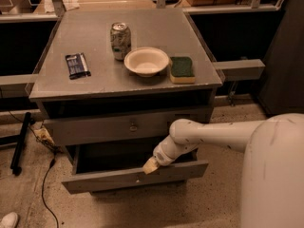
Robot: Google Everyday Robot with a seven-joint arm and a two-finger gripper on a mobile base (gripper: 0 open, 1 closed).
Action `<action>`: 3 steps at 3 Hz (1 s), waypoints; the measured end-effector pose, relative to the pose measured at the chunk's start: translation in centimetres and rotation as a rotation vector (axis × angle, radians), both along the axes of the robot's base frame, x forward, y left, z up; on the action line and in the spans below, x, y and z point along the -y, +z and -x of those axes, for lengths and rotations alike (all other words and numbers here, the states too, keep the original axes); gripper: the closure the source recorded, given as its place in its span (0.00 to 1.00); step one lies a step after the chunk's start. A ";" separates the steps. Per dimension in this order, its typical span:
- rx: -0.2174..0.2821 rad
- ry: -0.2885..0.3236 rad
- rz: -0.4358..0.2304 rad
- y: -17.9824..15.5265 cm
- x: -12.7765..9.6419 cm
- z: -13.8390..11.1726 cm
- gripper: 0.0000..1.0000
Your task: Open middle drawer
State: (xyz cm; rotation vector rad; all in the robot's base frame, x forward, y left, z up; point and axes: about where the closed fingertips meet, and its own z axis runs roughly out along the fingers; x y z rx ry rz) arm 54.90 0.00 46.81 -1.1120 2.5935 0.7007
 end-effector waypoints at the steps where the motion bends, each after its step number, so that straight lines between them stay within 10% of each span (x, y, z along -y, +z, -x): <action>1: 0.000 0.000 0.000 0.0 0.0 0.0 0.03; 3: 0.000 0.000 0.000 0.0 0.0 0.0 0.00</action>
Offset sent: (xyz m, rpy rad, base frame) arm 0.0000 0.0000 0.0000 0.0000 0.0000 0.0000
